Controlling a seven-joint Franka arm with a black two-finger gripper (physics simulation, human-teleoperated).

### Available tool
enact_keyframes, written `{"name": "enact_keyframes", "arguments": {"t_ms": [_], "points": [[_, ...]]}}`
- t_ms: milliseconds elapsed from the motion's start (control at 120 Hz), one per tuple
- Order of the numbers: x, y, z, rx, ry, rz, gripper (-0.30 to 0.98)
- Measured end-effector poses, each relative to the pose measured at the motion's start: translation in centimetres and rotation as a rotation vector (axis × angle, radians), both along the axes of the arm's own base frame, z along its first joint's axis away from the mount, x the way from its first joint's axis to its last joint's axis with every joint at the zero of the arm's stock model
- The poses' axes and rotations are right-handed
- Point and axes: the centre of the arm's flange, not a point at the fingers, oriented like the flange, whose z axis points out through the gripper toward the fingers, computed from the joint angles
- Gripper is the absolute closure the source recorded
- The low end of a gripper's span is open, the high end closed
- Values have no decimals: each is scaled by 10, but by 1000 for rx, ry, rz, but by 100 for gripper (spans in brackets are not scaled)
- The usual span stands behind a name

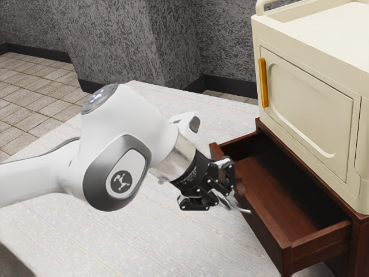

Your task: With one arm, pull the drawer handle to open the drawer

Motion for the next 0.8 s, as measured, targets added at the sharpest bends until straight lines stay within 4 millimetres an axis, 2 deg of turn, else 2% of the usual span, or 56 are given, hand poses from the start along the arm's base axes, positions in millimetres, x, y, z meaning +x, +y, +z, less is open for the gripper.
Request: {"name": "enact_keyframes", "arguments": {"t_ms": [800], "points": [[-42,14,8,26,23,8,71]]}}
